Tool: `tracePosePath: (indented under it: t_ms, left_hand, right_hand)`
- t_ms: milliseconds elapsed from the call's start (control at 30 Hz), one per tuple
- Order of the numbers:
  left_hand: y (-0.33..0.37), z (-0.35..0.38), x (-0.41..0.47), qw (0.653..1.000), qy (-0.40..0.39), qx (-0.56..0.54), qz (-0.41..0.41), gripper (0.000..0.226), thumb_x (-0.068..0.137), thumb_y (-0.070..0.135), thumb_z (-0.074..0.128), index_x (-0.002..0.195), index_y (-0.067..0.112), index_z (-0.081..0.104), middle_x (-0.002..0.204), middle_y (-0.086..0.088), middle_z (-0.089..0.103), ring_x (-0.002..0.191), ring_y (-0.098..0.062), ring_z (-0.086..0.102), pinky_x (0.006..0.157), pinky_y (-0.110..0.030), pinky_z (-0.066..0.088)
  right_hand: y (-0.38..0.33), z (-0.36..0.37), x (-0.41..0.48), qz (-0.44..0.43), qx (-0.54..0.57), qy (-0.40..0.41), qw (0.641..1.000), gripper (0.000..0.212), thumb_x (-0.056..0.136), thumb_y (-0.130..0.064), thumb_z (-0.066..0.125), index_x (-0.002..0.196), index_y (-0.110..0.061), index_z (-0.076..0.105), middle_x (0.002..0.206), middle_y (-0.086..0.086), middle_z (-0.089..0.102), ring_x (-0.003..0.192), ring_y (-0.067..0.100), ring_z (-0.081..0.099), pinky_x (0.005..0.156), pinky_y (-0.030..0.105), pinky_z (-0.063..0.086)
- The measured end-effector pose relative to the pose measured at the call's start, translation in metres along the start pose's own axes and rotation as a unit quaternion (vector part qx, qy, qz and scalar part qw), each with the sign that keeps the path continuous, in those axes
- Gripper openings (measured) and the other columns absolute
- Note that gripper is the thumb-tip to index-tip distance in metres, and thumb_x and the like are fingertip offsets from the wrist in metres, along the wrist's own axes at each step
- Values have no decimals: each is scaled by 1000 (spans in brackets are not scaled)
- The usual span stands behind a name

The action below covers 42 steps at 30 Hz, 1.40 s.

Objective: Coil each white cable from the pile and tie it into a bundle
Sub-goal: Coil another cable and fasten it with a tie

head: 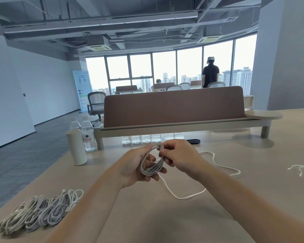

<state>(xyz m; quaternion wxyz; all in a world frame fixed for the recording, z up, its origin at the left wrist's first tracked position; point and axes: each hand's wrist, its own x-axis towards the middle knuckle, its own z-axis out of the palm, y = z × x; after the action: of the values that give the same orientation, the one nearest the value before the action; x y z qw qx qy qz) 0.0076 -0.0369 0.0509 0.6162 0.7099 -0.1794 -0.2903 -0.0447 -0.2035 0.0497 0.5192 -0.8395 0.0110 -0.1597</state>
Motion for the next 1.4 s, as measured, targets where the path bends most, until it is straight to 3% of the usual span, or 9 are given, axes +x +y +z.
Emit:
tracePosePath:
  t_ms: [100,367,467,567,667,867,1000,1167,1400]
  left_hand:
    - [-1,1,0,1000,-13,8,-5,66,102,58,37,103,-2,65,105,-25,73,74,-29,70,56,-26,48]
    - [7,27,12,997,-60,-36,-36,74,101,57,40,122,-10,64,110,-25,72,93,-34,72,85,-39,59]
    - [12,47,24,998,-57,-1,-31,71,104,55,34,117,-6,68,109,-21,74,80,-25,70,70,-30,55]
    - [13,78,40,999,-33,30,-13,68,104,54,35,109,-4,69,88,-16,73,62,-19,58,51,-23,41]
    - [10,96,53,1000,-4,26,17,64,105,52,38,102,-4,69,76,-15,68,55,-20,53,44,-20,33]
    - [11,163,86,998,-42,45,20,57,105,50,41,91,2,67,73,-15,66,52,-21,50,42,-20,27]
    - [12,211,109,997,-60,54,14,58,105,50,42,96,0,68,72,-14,66,51,-21,52,43,-20,30]
    - [15,271,138,994,-94,60,-6,62,105,49,40,103,-5,69,72,-14,68,51,-20,52,44,-21,32]
    - [19,334,171,988,-144,47,-12,57,105,49,41,102,-3,65,70,-13,67,49,-18,51,41,-20,31]
  right_hand:
    - [3,-3,-1,-4,0,7,1000,21,97,-14,60,80,-6,70,55,1,57,47,10,47,57,28,42]
    - [16,-24,-10,-2,3,51,999,19,98,-15,60,82,-13,70,54,-3,58,47,9,48,56,26,44]
    - [23,-40,-15,-1,-34,70,997,22,97,-16,60,75,-16,65,53,-3,59,47,9,50,58,31,46]
    - [39,-61,-18,13,-57,105,993,17,96,-18,61,82,-11,65,55,-2,62,54,15,54,66,41,52]
    - [47,-76,-24,23,-70,122,990,17,96,-18,60,82,-10,67,56,-1,61,51,13,51,62,35,46]
    - [80,-132,-44,71,-34,165,983,19,91,-17,60,77,-12,71,62,9,67,58,18,56,61,37,43]
    - [104,-172,-59,91,14,186,978,29,100,-26,54,84,-10,72,85,19,72,62,20,60,59,36,44]
    - [146,-231,-74,174,47,266,947,44,104,-46,42,95,-12,68,88,4,72,59,16,60,54,29,42]
    - [216,-308,-89,247,-91,308,914,28,96,-13,52,72,-5,63,63,8,57,56,20,48,57,33,39]
